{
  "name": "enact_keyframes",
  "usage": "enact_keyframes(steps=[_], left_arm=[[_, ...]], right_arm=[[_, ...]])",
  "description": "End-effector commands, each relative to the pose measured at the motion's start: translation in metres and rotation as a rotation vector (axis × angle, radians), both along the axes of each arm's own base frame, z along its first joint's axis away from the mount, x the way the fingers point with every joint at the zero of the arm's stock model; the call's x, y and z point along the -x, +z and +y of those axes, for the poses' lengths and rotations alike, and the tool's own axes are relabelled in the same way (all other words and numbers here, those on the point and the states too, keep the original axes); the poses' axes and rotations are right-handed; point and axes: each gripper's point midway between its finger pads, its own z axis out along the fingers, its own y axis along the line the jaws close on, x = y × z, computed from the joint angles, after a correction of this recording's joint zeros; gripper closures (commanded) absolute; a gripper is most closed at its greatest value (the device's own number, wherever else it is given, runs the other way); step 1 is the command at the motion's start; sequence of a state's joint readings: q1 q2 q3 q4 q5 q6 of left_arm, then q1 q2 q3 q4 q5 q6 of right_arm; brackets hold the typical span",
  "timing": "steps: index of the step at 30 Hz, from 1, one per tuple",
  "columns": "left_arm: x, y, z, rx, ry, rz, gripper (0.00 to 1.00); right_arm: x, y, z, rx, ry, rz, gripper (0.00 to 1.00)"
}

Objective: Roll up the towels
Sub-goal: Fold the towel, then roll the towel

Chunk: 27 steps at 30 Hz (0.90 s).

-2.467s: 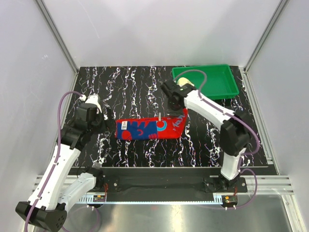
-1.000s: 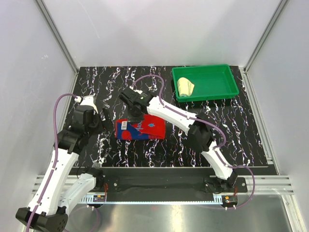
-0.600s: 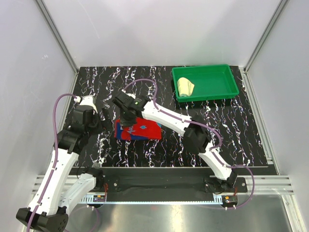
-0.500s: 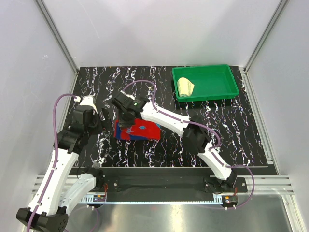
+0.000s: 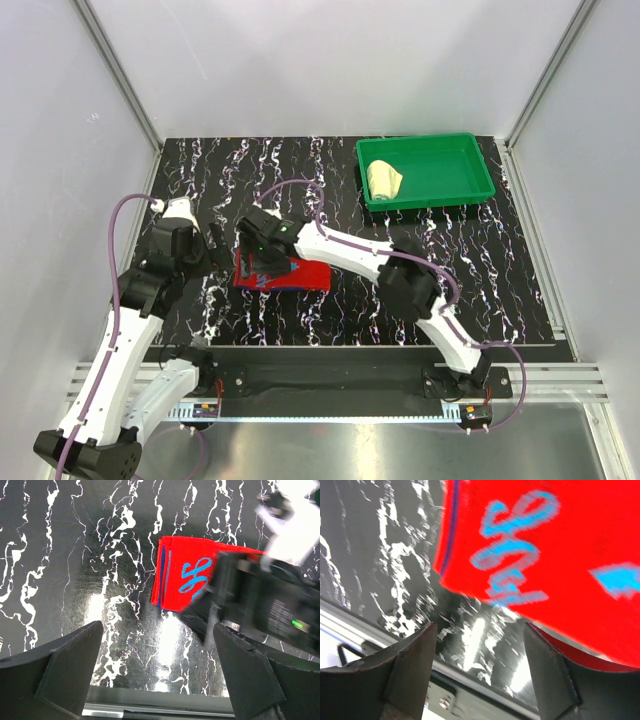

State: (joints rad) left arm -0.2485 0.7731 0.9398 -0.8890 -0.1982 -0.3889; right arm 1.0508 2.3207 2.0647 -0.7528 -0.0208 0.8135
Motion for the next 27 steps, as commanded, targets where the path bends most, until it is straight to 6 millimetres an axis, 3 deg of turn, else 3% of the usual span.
enact_keyframes(steps=[1, 5, 6, 7, 8, 9, 10, 11, 12, 13, 14, 15, 16, 17, 18, 19, 20, 21, 23, 27], left_arm=[[-0.005, 0.008, 0.005, -0.006, 0.028, -0.045, 0.01], [-0.008, 0.010, -0.011, 0.031, -0.057, -0.048, 0.01], [-0.009, 0.010, -0.014, 0.033, -0.069, -0.048, 0.01], [-0.010, 0.010, -0.018, 0.033, -0.078, -0.046, 0.01], [-0.013, 0.008, -0.020, 0.029, -0.069, -0.037, 0.01], [-0.011, 0.008, -0.035, 0.025, -0.119, -0.035, 0.01], [-0.011, 0.007, -0.045, 0.015, -0.143, -0.031, 0.01], [-0.017, 0.001, -0.049, -0.023, -0.116, -0.017, 0.01], [-0.012, 0.002, -0.074, -0.039, -0.193, -0.021, 0.01], [-0.012, -0.001, -0.084, -0.062, -0.201, -0.016, 0.01], [-0.017, -0.012, -0.090, -0.120, -0.167, 0.009, 0.01], [-0.011, -0.011, -0.114, -0.142, -0.222, 0.003, 0.01], [-0.012, -0.014, -0.123, -0.177, -0.223, 0.008, 0.02], [-0.015, -0.030, -0.130, -0.259, -0.201, 0.039, 0.04], [-0.013, -0.026, -0.151, -0.279, -0.241, 0.024, 0.07], [-0.014, -0.030, -0.160, -0.315, -0.243, 0.027, 0.10], [-0.017, -0.047, -0.167, -0.404, -0.232, 0.053, 0.15], [-0.017, -0.043, -0.185, -0.414, -0.257, 0.038, 0.17], [-0.022, -0.062, -0.199, -0.503, -0.259, 0.058, 0.21], [-0.027, -0.076, -0.236, -0.527, -0.314, 0.052, 0.26]], right_arm=[[-0.013, 0.106, -0.026, -0.101, -0.035, -0.203, 0.23], [-0.029, 0.124, -0.094, -0.088, -0.167, -0.258, 0.21], [-0.024, 0.122, -0.124, -0.082, -0.211, -0.248, 0.20], [-0.027, 0.121, -0.140, -0.086, -0.246, -0.251, 0.19], [-0.041, 0.118, -0.169, -0.072, -0.317, -0.254, 0.18], [-0.033, 0.111, -0.199, -0.052, -0.359, -0.243, 0.16], [-0.032, 0.108, -0.218, -0.039, -0.388, -0.244, 0.13], [-0.040, 0.104, -0.245, -0.010, -0.456, -0.258, 0.11], [-0.032, 0.089, -0.266, 0.035, -0.480, -0.248, 0.09], [-0.030, 0.100, -0.286, 0.044, -0.522, -0.287, 0.08], [-0.027, 0.100, -0.298, 0.061, -0.542, -0.297, 0.06], [-0.023, 0.095, -0.312, 0.089, -0.562, -0.298, 0.06], [-0.017, 0.101, -0.322, 0.094, -0.572, -0.312, 0.06], [-0.014, 0.100, -0.332, 0.119, -0.589, -0.323, 0.05], [-0.011, 0.105, -0.339, 0.120, -0.603, -0.334, 0.05], [-0.007, 0.103, -0.347, 0.149, -0.612, -0.335, 0.05], [-0.005, 0.103, -0.351, 0.158, -0.618, -0.336, 0.05], [-0.002, 0.104, -0.357, 0.165, -0.624, -0.337, 0.05], [0.003, 0.100, -0.364, 0.184, -0.631, -0.334, 0.05], [0.011, 0.098, -0.373, 0.194, -0.637, -0.334, 0.05]])
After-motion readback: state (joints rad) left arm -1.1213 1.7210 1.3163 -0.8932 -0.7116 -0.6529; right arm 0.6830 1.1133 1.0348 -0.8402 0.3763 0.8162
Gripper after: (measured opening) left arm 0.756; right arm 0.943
